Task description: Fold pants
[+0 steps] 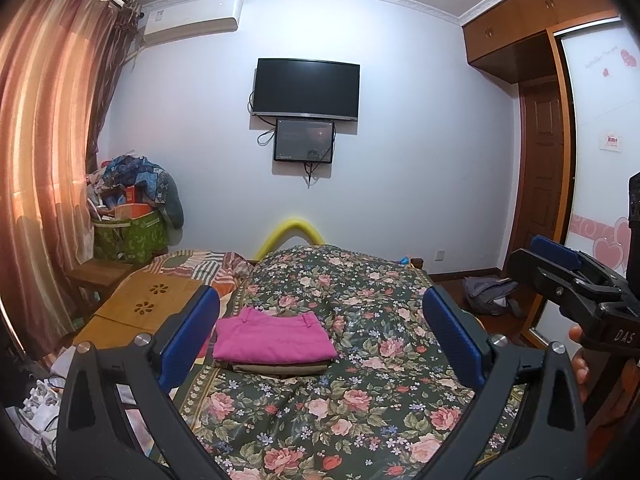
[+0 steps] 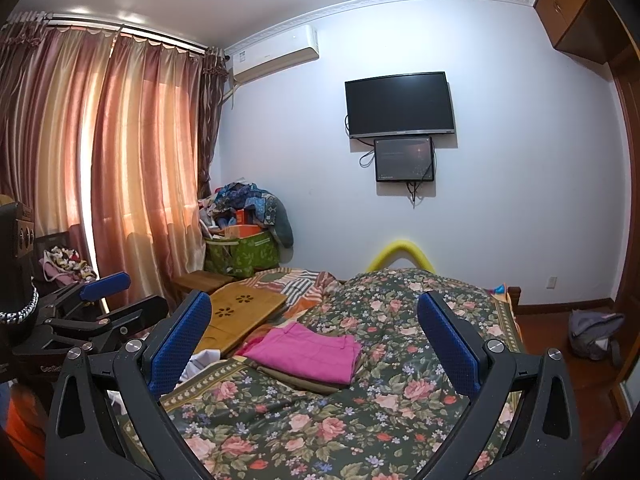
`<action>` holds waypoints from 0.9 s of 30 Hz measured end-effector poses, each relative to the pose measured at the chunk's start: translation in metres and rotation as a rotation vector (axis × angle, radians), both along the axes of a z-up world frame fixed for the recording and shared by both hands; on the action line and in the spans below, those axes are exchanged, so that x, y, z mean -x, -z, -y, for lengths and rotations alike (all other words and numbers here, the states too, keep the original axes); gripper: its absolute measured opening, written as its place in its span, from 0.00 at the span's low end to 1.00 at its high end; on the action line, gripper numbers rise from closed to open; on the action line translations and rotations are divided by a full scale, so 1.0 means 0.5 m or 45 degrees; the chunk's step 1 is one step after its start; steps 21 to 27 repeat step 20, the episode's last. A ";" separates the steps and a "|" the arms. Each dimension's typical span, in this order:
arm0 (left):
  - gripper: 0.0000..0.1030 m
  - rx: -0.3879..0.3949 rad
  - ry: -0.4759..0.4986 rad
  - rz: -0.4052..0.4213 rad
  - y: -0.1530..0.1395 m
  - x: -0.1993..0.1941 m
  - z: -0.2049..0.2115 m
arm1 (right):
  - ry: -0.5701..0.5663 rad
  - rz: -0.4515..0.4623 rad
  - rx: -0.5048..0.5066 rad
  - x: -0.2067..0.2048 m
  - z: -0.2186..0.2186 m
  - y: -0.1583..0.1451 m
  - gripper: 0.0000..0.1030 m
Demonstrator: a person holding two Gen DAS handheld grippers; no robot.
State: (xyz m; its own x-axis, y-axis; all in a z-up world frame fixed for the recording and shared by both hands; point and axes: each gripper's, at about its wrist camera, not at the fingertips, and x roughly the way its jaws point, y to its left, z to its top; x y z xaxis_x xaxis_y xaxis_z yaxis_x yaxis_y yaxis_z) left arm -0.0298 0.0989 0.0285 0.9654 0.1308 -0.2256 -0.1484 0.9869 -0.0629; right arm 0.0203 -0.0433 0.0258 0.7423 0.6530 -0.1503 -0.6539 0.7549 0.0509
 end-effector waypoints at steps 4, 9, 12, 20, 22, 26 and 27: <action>1.00 0.005 0.001 -0.004 0.001 -0.001 -0.002 | 0.000 0.001 -0.002 0.000 0.000 0.000 1.00; 1.00 0.011 -0.005 -0.009 0.001 -0.004 -0.005 | -0.001 -0.001 -0.002 -0.002 -0.001 -0.002 1.00; 1.00 0.016 -0.007 -0.014 0.004 -0.005 -0.006 | 0.000 -0.003 -0.001 -0.004 -0.001 -0.003 1.00; 1.00 0.010 0.011 -0.032 0.013 -0.010 0.000 | -0.002 -0.013 0.001 -0.008 -0.005 -0.003 1.00; 1.00 0.010 0.011 -0.032 0.013 -0.010 0.000 | -0.002 -0.013 0.001 -0.008 -0.005 -0.003 1.00; 1.00 0.010 0.011 -0.032 0.013 -0.010 0.000 | -0.002 -0.013 0.001 -0.008 -0.005 -0.003 1.00; 1.00 0.010 0.011 -0.032 0.013 -0.010 0.000 | -0.002 -0.013 0.001 -0.008 -0.005 -0.003 1.00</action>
